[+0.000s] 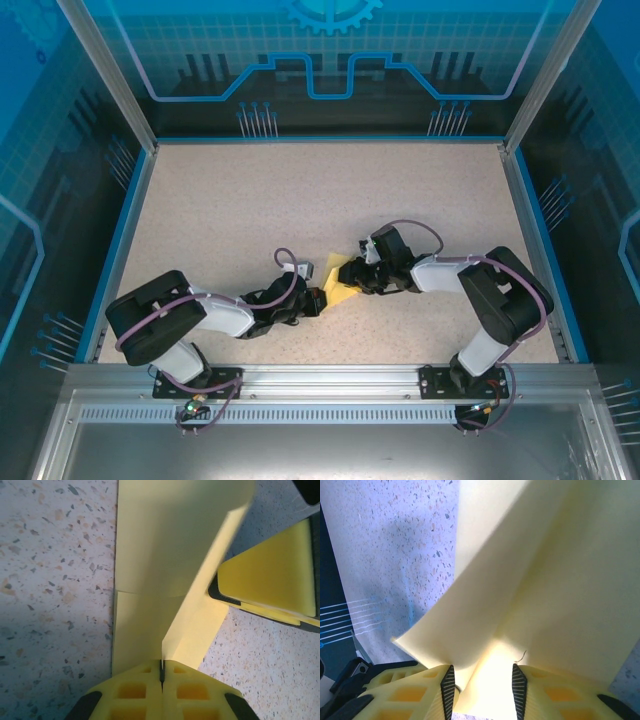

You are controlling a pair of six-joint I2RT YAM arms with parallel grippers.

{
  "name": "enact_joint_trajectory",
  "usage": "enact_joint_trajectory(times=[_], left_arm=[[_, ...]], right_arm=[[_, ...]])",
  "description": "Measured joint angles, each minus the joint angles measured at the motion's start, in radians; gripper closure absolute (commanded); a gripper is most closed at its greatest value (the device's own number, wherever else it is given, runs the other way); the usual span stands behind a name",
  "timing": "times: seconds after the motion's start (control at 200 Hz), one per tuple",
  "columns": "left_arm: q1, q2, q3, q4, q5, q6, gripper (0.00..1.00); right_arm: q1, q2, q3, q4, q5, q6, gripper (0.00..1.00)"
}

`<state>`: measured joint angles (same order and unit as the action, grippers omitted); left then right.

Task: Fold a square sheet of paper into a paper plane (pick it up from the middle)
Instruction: Fourth fold the wing at the center of the table.

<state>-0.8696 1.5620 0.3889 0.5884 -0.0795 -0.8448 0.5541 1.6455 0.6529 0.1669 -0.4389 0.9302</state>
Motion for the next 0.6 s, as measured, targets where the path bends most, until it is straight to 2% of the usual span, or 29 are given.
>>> enact_joint_trajectory(times=[0.6], left_arm=[[0.011, -0.005, 0.000, -0.008, 0.002, -0.021, 0.96]], right_arm=[[0.012, 0.031, 0.030, 0.008, -0.008, -0.038, 0.58]])
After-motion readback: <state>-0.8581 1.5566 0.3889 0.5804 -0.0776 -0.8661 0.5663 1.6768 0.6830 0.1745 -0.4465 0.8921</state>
